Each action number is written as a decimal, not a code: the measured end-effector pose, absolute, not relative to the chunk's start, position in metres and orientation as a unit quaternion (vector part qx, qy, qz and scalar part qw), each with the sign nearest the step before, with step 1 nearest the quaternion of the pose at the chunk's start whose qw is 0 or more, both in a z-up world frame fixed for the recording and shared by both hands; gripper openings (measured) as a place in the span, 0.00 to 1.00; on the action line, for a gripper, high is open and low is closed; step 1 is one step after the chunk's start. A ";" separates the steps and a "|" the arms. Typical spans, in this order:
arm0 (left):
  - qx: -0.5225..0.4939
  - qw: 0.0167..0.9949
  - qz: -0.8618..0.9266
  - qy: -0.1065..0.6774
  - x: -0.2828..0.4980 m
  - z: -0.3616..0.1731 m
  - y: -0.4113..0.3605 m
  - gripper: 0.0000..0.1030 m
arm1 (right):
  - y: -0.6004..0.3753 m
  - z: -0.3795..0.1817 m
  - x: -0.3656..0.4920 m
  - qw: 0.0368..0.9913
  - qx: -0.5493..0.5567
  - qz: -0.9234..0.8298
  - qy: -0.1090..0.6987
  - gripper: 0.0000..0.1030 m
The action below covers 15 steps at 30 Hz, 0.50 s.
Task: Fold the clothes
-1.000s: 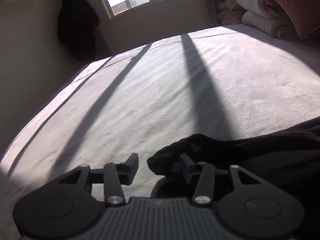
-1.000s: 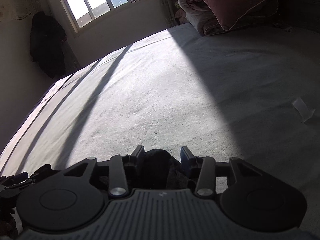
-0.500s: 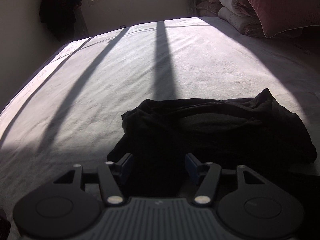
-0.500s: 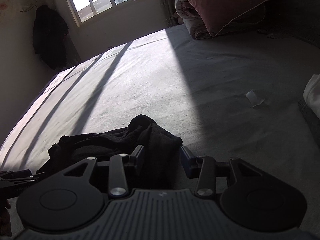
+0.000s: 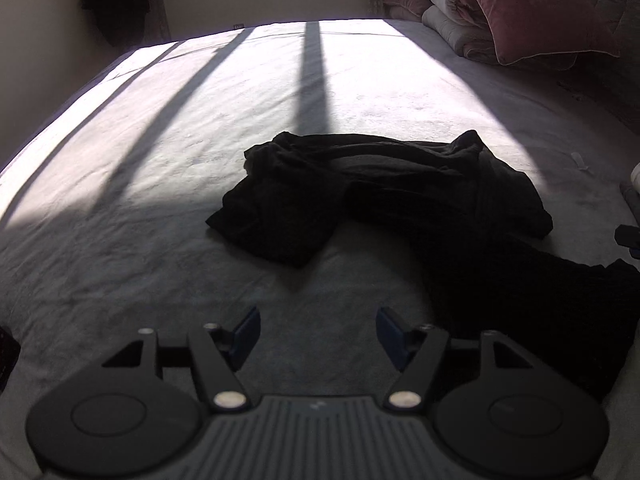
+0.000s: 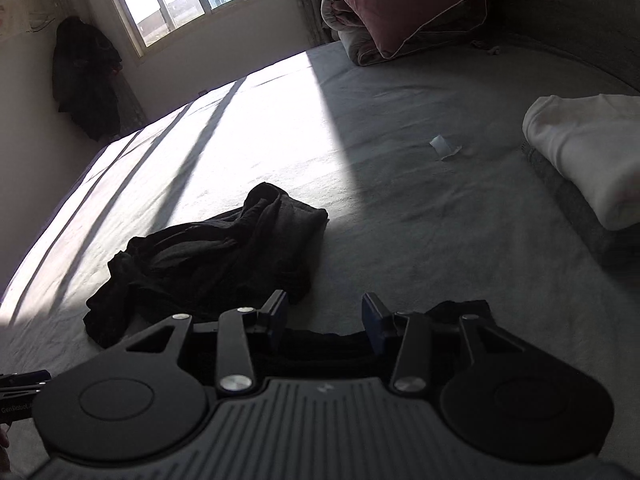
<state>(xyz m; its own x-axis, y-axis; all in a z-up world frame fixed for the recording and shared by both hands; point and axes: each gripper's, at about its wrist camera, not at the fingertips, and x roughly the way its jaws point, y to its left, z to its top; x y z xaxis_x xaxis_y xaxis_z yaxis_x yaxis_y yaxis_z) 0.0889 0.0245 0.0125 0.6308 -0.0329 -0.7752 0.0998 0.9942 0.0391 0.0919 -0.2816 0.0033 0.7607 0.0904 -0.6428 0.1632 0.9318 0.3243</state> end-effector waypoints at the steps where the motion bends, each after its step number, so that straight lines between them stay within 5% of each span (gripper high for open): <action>1: 0.036 0.901 -0.043 0.430 0.082 0.011 0.025 0.70 | -0.283 0.002 0.086 0.919 0.190 -0.021 0.345 0.47; 15: -0.016 0.886 -0.086 0.455 0.045 -0.037 0.034 0.77 | -0.319 -0.023 0.058 0.915 0.188 -0.099 0.342 0.53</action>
